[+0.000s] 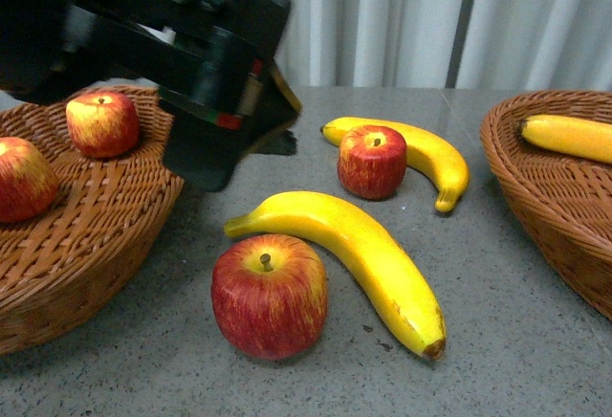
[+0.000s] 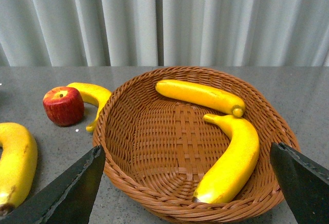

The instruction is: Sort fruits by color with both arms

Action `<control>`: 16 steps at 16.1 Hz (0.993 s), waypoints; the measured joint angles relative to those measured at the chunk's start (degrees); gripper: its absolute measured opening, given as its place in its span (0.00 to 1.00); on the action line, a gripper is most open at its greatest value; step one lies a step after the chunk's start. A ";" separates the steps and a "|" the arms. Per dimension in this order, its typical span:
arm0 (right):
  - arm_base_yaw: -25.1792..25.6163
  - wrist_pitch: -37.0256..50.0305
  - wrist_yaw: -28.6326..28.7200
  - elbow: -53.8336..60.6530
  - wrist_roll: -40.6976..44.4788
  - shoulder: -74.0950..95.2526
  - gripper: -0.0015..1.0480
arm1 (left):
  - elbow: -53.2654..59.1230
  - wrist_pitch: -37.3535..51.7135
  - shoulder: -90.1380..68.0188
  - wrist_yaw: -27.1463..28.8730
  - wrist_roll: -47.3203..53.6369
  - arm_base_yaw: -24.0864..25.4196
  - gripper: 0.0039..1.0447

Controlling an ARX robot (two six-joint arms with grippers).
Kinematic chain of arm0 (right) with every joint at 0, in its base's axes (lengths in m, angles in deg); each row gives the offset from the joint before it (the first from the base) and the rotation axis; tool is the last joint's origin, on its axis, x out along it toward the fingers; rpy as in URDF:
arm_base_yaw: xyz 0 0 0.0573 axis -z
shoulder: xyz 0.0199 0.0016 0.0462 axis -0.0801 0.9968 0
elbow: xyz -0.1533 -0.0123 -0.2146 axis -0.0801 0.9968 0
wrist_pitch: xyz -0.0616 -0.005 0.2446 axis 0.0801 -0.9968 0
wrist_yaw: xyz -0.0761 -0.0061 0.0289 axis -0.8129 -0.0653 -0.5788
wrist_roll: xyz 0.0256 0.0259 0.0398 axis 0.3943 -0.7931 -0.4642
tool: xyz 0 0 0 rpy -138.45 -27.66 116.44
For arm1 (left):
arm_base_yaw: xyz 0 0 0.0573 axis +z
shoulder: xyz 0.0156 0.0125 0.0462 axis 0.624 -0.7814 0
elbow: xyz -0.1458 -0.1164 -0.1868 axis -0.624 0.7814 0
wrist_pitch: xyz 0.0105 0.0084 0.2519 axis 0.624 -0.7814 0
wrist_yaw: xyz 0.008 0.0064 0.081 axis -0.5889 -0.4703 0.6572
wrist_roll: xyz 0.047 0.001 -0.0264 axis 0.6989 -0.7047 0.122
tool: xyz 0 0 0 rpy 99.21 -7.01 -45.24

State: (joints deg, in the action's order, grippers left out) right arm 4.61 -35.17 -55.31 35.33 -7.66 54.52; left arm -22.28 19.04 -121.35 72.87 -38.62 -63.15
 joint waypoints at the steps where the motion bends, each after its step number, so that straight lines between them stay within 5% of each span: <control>1: 0.00 0.00 0.00 0.00 0.00 0.00 0.94 | -0.57 -0.46 -2.21 -0.72 -0.07 -1.62 0.94; 13: 0.00 0.00 0.00 0.00 0.00 0.00 0.94 | 5.95 7.96 -14.84 -1.22 -7.02 -5.88 0.94; 16: 0.00 0.00 0.00 0.00 0.00 0.00 0.94 | 6.16 7.80 -14.58 -0.96 -7.08 -6.10 0.70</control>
State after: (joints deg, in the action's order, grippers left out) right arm 4.61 -35.17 -55.31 35.33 -7.66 54.52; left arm -16.12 26.85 -135.93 71.91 -45.70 -69.24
